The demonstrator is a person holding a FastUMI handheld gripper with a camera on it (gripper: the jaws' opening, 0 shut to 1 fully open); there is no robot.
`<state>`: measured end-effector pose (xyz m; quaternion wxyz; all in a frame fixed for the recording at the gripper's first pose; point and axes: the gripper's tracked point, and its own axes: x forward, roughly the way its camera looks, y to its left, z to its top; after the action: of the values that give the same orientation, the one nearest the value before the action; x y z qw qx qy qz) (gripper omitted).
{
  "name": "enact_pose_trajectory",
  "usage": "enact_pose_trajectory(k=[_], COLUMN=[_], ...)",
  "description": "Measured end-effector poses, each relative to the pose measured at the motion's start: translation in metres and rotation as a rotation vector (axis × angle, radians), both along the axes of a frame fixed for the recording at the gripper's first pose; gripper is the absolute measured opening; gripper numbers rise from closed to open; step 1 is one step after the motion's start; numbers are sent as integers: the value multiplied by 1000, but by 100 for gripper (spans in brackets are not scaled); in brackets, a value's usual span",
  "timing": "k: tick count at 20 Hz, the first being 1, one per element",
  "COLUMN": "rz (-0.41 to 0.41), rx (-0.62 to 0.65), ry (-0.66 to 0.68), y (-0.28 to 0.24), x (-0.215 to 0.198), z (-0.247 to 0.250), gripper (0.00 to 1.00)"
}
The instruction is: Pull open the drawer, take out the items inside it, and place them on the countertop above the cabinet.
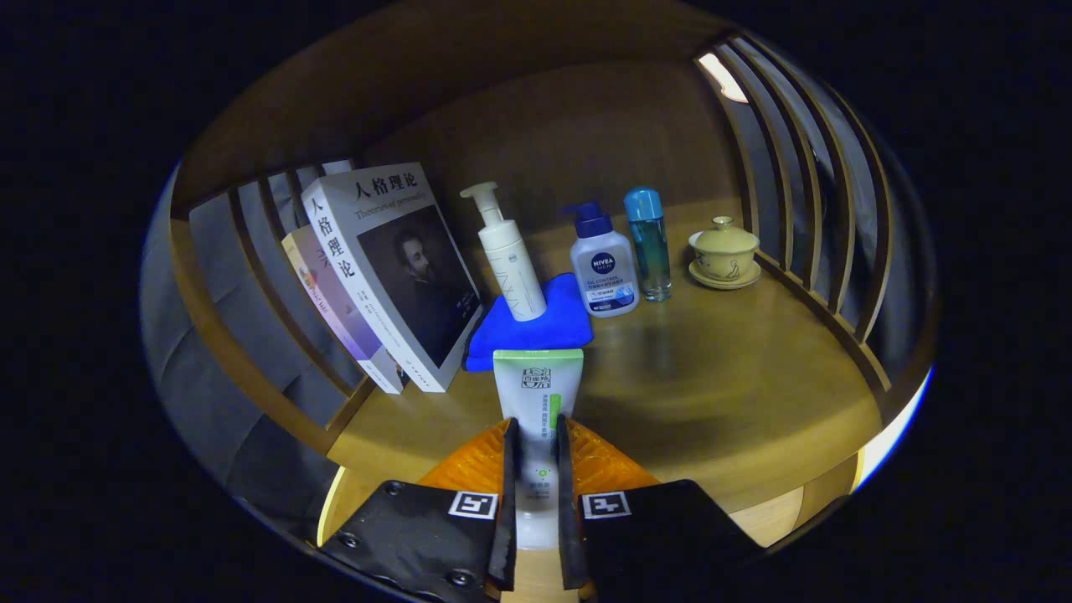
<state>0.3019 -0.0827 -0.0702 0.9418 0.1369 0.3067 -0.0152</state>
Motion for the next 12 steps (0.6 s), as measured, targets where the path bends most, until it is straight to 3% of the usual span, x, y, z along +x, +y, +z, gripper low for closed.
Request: enact_pose_trajectory(k=[2,8,9,12], rz=[-25,-126,-127,-73], rx=[-40,-13,-11,-43], ry=[15,4,-6,-71], y=[-8,-12,-12,-2], x=[5,8,10,-4], z=[-11,-13,-14,4], gripper=[28,28,33,73])
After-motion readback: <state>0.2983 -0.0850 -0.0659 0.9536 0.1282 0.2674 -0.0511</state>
